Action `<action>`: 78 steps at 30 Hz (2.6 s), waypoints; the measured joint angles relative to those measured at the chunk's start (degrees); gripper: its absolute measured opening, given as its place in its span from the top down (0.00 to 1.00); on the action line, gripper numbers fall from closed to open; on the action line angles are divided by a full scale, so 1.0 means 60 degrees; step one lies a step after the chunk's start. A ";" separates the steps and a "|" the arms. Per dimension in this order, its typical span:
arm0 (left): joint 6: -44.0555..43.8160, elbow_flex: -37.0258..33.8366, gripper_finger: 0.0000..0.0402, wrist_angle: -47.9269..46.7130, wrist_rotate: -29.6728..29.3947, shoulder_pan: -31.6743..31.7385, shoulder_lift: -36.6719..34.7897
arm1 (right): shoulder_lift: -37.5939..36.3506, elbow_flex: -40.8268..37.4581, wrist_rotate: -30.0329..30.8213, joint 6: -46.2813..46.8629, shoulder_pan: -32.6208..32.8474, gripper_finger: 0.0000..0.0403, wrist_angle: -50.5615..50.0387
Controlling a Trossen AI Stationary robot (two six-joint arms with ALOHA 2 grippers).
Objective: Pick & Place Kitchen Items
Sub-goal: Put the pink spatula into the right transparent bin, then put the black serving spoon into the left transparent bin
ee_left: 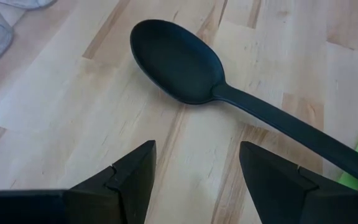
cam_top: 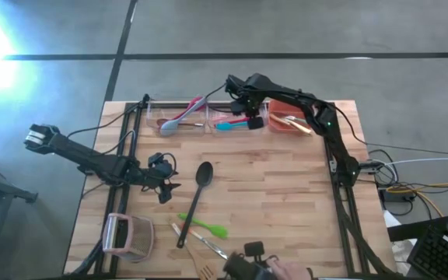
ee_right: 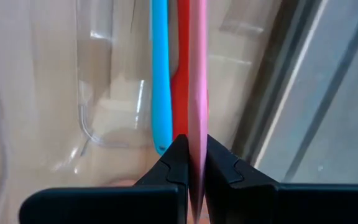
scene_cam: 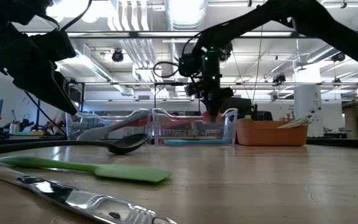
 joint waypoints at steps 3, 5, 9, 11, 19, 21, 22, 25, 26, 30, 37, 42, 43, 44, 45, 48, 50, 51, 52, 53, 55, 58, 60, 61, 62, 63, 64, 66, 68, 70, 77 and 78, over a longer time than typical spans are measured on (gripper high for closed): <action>-0.0004 0.0000 0.42 0.0000 0.0000 0.0000 0.0000 | 0.0168 -0.0070 0.0004 -0.0015 -0.0097 0.97 -0.0031; -0.0011 0.0000 0.42 0.0000 -0.0004 0.0000 0.0000 | 0.0237 -0.0085 0.0001 -0.0018 -0.0180 0.97 -0.0023; -0.0129 0.0000 0.42 0.0000 -0.0004 0.0000 0.0000 | 0.0308 -0.0208 -0.0166 -0.0101 -0.0346 0.97 0.0066; -0.0156 0.0000 0.42 0.0000 -0.0007 0.0000 0.0000 | 0.0313 -0.0234 -0.0474 -0.0094 -0.0436 0.97 0.0211; -0.0153 0.0000 0.42 0.0004 -0.0134 0.0000 0.0000 | 0.0313 -0.0288 -0.1296 -0.0448 -0.0665 0.97 0.0340; -0.0155 0.0000 0.42 0.0005 -0.0169 0.0000 0.0000 | 0.0313 -0.0323 -0.1525 -0.0498 -0.0722 0.97 0.0379; -0.0153 0.0000 0.42 0.0004 -0.0175 0.0000 0.0000 | 0.0313 -0.0344 -0.1585 -0.0542 -0.0751 0.97 0.0398; -0.0203 0.0000 0.42 0.0004 -0.0189 0.0000 0.0000 | 0.0313 -0.0442 -0.1642 -0.0641 -0.0840 0.97 0.0496; -0.0227 0.0000 0.42 0.0004 -0.0189 0.0000 0.0000 | 0.0310 -0.0496 -0.1642 -0.0641 -0.0867 0.97 0.0527; -0.0295 0.0000 0.42 0.0004 -0.0193 0.0000 0.0000 | 0.0310 -0.0813 -0.1520 -0.0628 -0.0939 0.97 0.0622; -0.0394 0.0000 0.42 0.0006 -0.0193 0.0000 0.0000 | 0.0233 -0.1170 -0.1310 -0.0652 -0.0928 0.97 0.0899; -0.0472 0.0000 0.42 0.0007 -0.0197 0.0000 0.0000 | 0.0233 -0.1182 -0.1326 -0.0751 -0.0941 0.97 0.1010; -0.0474 0.0000 0.42 0.0006 -0.0197 0.0000 0.0000 | 0.0233 -0.1185 -0.1332 -0.0761 -0.0944 0.97 0.1057; -0.0474 0.0000 0.42 0.0005 -0.0197 0.0002 0.0000 | 0.0233 -0.1185 -0.1329 -0.0765 -0.0948 0.97 0.1083; -0.0484 0.0000 0.42 0.0006 -0.0197 0.0000 0.0000 | 0.0233 -0.1182 -0.1329 -0.0757 -0.0948 0.97 0.1095; -0.0492 0.0000 0.42 0.0004 -0.0196 0.0000 0.0000 | 0.0236 -0.1181 -0.1320 -0.0747 -0.0948 0.95 0.1104; -0.0492 0.0000 0.42 0.0007 -0.0193 0.0001 0.0000 | 0.0233 -0.1181 -0.1276 -0.0706 -0.0948 0.92 0.1126; -0.0492 0.0000 0.42 0.0004 -0.0193 0.0000 0.0000 | 0.0233 -0.1181 -0.1255 -0.0679 -0.0948 0.90 0.1141; -0.0492 0.0000 0.42 0.0004 -0.0193 0.0003 0.0000 | 0.0233 -0.1203 -0.1161 -0.0627 -0.0948 0.88 0.1310; -0.0495 0.0000 0.42 0.0007 -0.0193 0.0000 0.0000 | 0.0265 -0.1184 -0.1095 -0.0581 -0.0948 0.86 0.1461; -0.0495 0.0000 0.42 0.0007 -0.0193 0.0001 0.0000 | 0.0302 -0.1207 -0.1070 -0.0367 -0.0951 0.82 0.1478; -0.0499 0.0000 0.42 0.0007 -0.0193 0.0002 0.0000 | 0.0266 -0.1196 -0.1074 -0.0273 -0.0951 0.77 0.1605; -0.0499 0.0000 0.42 0.0007 -0.0193 0.0004 0.0000 | 0.0270 -0.1199 -0.1079 -0.0258 -0.0943 0.74 0.1574; -0.0499 0.0000 0.42 0.0007 -0.0194 0.0001 -0.0001 | 0.0253 -0.1199 -0.1080 -0.0204 -0.0934 0.72 0.1575; -0.0499 0.0000 0.42 0.0007 -0.0193 0.0002 0.0000 | 0.0229 -0.1199 -0.1071 -0.0159 -0.0918 0.71 0.1572; -0.0499 0.0000 0.42 0.0007 -0.0193 0.0004 0.0000 | 0.0212 -0.1199 -0.1074 -0.0132 -0.0904 0.69 0.1566; -0.0499 0.0000 0.42 0.0004 -0.0193 0.0000 0.0000 | 0.0185 -0.1199 -0.1074 -0.0092 -0.0888 0.68 0.1558; -0.0499 0.0000 0.42 0.0007 -0.0193 0.0004 0.0000 | 0.0132 -0.1169 -0.1070 0.0004 -0.0845 0.66 0.1507; -0.0499 0.0000 0.42 0.0007 -0.0193 0.0004 -0.0002 | 0.0030 -0.1106 -0.1052 0.0115 -0.0811 0.63 0.1509; -0.0499 0.0000 0.42 0.0007 -0.0196 0.0001 0.0000 | -0.0116 -0.1054 -0.1054 0.0131 -0.0771 0.61 0.1502; -0.0499 0.0000 0.42 0.0007 -0.0193 0.0004 0.0000 | -0.0684 -0.0992 -0.1084 0.0417 -0.0690 0.56 0.1335; -0.0499 0.0000 0.42 0.0007 -0.0193 0.0004 0.0000 | -0.0786 -0.0992 -0.1082 0.0490 -0.0658 0.55 0.1245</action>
